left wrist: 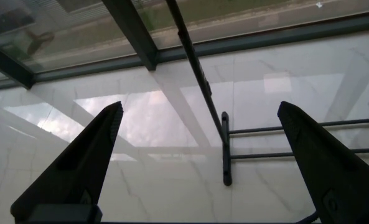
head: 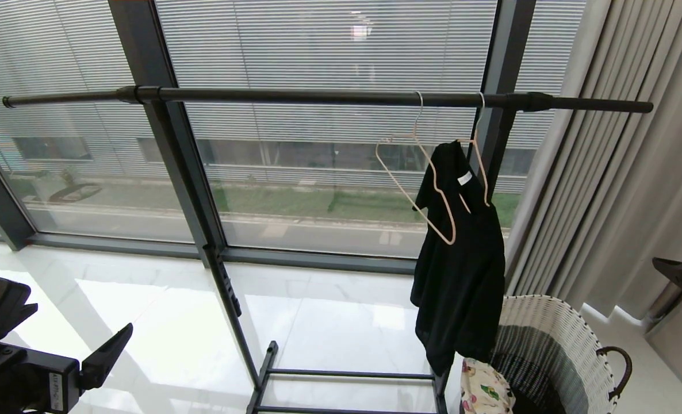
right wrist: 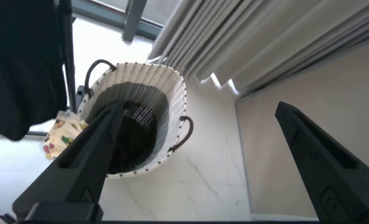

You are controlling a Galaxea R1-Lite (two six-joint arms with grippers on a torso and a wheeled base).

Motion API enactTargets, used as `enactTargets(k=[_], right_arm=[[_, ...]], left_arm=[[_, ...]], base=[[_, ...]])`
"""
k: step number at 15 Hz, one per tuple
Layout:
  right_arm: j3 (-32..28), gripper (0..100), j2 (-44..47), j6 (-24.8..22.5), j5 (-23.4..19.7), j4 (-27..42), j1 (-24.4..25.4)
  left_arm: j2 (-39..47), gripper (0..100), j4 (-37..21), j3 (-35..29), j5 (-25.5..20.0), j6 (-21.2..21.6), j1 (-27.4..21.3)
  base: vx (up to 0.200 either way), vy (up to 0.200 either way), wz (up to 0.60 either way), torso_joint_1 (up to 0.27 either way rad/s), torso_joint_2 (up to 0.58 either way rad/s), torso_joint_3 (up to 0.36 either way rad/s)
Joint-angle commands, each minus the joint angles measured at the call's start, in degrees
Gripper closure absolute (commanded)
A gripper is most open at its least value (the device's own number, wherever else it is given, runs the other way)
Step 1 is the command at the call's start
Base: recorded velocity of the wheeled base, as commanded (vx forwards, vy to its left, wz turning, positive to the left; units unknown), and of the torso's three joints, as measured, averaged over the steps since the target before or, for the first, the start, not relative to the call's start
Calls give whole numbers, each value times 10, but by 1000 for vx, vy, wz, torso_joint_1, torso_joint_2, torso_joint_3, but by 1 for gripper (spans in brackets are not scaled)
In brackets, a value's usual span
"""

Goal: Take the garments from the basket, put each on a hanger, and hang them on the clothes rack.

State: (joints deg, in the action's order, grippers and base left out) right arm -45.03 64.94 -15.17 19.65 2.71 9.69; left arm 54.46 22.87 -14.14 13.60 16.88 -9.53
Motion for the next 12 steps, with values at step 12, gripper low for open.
enactTargets(k=[12], right_arm=[[55,0,-3,-25,3,-7,0]], left_arm=[[2,0,1,-10,0,3,1]], base=[[0,0,0,-201,486,279]])
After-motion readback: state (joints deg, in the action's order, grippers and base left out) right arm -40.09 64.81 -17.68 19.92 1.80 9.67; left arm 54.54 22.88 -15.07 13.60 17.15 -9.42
